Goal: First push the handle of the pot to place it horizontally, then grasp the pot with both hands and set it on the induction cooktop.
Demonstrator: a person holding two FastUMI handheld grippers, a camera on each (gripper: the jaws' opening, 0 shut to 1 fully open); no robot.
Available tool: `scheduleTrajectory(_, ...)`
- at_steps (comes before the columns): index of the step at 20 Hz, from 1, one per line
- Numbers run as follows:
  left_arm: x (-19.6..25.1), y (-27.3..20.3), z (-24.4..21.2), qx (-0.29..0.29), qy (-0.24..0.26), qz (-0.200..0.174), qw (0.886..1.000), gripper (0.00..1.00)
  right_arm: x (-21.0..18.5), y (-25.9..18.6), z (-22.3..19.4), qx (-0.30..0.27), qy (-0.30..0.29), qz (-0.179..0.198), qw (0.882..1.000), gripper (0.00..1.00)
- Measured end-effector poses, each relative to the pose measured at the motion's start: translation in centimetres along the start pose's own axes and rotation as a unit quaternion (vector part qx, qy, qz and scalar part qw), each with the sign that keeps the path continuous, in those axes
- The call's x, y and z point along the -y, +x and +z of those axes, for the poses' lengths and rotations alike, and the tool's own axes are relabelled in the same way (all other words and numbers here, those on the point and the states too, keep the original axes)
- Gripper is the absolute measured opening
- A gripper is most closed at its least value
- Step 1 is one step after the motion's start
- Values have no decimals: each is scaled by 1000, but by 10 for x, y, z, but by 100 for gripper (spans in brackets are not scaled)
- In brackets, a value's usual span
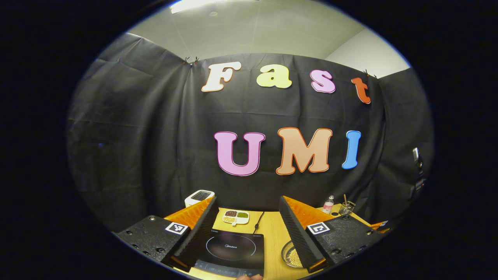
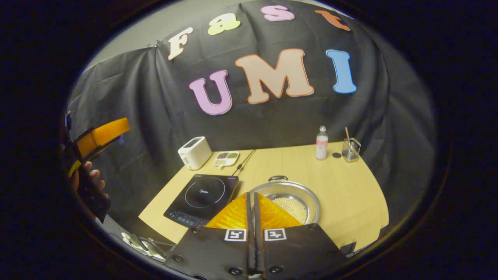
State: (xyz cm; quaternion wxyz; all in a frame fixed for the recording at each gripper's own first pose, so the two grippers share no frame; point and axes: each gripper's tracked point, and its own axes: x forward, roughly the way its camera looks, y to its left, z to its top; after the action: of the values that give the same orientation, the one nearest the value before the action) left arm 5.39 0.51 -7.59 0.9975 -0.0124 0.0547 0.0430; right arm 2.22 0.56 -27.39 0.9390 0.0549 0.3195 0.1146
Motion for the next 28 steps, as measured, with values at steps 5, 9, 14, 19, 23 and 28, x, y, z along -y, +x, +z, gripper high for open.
scheduleTrajectory(5,-19,37,-24,-18,-24,-24,999,95,1,34,-61,-82,21,-35,996,3)
scheduleTrajectory(9,-39,52,-35,-31,-26,-20,999,96,-10,44,-118,-165,25,-35,985,3)
scheduleTrajectory(14,-52,59,-47,-44,-38,-1,998,96,-11,55,-173,-251,21,-31,967,0)
scheduleTrajectory(19,-56,64,-50,-49,-33,8,998,95,2,55,-212,-313,19,-36,949,0)
scheduleTrajectory(23,-52,65,-53,-53,-34,13,998,96,24,55,-231,-347,32,-54,936,3)
scheduleTrajectory(28,-48,65,-56,-56,-29,16,998,96,43,52,-233,-358,45,-69,930,3)
